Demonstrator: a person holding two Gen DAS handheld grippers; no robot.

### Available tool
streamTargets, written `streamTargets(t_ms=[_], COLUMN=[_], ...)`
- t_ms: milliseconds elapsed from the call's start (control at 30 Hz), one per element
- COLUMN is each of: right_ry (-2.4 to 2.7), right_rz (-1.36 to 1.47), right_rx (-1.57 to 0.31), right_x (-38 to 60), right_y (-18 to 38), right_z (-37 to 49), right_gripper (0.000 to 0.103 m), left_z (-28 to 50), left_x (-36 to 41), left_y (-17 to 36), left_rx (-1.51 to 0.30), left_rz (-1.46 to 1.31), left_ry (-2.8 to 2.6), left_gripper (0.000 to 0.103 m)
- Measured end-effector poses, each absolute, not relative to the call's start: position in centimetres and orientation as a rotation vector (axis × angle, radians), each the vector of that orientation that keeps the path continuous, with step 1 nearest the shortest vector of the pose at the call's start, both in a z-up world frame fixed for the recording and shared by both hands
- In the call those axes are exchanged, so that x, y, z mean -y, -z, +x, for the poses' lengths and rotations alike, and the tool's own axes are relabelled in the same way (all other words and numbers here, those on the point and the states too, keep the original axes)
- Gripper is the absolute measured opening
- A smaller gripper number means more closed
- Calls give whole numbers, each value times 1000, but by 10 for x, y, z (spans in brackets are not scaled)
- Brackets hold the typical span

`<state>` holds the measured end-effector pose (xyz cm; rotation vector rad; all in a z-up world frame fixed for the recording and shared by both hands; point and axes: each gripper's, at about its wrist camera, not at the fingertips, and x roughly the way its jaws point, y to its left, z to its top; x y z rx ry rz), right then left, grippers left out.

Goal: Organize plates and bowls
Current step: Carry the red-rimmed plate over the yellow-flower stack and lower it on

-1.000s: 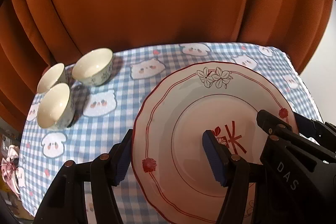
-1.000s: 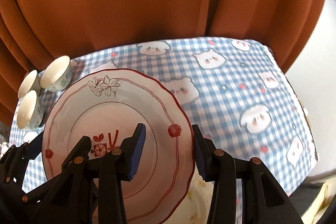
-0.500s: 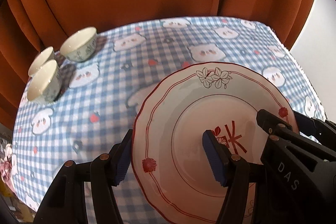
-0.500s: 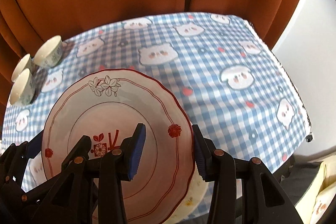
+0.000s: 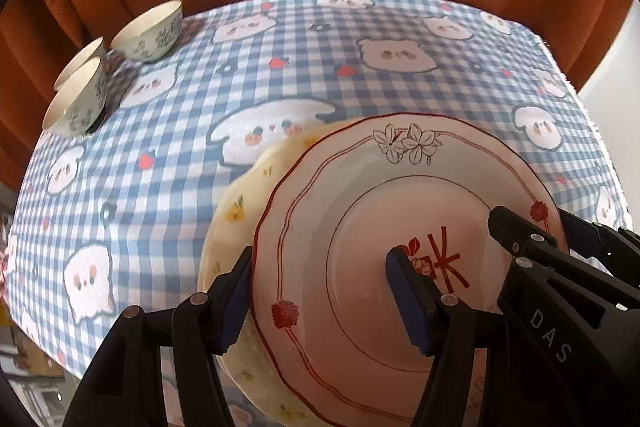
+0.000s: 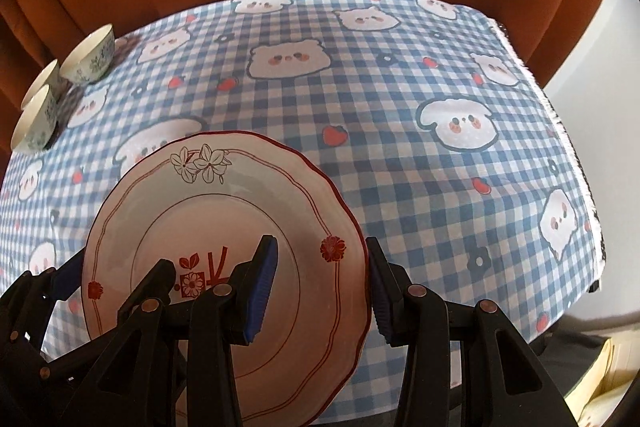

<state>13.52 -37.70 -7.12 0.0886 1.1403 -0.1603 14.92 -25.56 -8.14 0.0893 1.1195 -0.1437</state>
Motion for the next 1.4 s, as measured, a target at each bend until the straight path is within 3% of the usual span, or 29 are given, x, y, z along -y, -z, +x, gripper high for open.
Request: streamTargets(t_ms=[533, 600, 633, 1400], right_ry=[40, 38, 35, -26], right_rz=[83, 82, 86, 73], right_rx=[-1122, -1111, -1112, -1163], right_x=[387, 390, 392, 379], right_y=[72, 70, 71, 81], right_z=[134, 133, 134, 150], right_gripper=[46, 29, 26, 26], left_z=[147, 147, 147, 149], left_x=[255, 255, 255, 247], left_y=[86, 85, 85, 86], left_rx=[-1137, -1134, -1132, -1134], left_rz=[21, 20, 20, 47], left_ry=[53, 44, 40, -46], left_gripper=[65, 65, 65, 65])
